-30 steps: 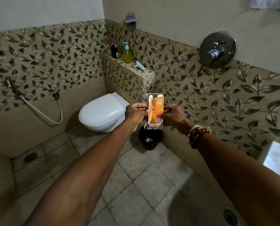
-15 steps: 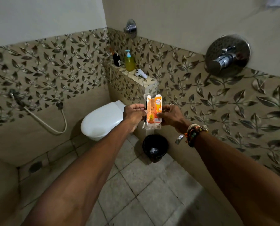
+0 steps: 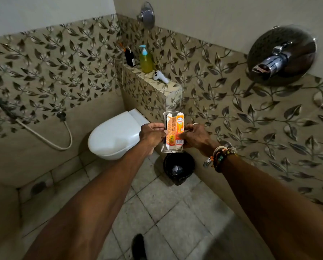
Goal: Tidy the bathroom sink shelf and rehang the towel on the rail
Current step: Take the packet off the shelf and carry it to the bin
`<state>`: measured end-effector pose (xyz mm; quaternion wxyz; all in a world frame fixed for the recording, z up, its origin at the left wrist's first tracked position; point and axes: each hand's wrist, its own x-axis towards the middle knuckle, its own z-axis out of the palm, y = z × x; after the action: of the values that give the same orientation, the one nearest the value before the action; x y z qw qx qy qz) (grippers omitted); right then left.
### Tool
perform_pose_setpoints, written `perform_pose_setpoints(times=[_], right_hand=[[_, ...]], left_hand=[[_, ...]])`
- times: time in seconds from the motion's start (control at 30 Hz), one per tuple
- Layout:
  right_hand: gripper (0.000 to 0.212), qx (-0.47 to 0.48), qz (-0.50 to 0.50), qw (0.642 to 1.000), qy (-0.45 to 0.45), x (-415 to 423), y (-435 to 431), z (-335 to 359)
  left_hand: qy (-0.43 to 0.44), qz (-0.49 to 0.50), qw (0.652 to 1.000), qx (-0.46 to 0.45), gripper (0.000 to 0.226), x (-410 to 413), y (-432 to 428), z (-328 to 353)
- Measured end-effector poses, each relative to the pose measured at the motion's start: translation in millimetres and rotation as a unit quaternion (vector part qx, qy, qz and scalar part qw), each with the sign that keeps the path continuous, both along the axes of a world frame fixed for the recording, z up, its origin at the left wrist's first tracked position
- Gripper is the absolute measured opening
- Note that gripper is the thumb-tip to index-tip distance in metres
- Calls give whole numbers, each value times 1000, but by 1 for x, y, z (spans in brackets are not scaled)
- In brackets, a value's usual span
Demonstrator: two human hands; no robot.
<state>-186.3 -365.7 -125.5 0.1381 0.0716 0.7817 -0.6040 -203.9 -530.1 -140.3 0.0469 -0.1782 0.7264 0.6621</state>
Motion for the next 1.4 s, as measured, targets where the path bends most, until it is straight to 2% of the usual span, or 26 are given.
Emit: perform_pose_setpoints(times=[0.2,0.4,0.5,0.6,0.97,1.17,1.4], right_hand=[[28,14,-13,1000,-18,-29,-19,-7],[15,4,-39,999,-11,-65,-47,8],[27,6,-57,998,-16,-80,-58,14],[29,5,-88,996,-18,-91,-62,14],[26,28,-126,990,-53,-114,-43,-22],[15,33,-123,991,-42,-146,-28,-34],[21,30,-124,990,-68,-170,-11,-51]], left_hand=[[-23,-32,999,8,21,-40,-17,-11],[-19,-60,998,31,19,-90,-41,-4],[-21,-77,996,45,19,-114,-48,0],[-23,-108,993,51,22,-134,-48,-1],[-79,-170,980,70,23,-165,-26,-37],[-82,-166,980,68,25,-190,-10,-42],[-91,-168,979,65,26,-212,2,-56]])
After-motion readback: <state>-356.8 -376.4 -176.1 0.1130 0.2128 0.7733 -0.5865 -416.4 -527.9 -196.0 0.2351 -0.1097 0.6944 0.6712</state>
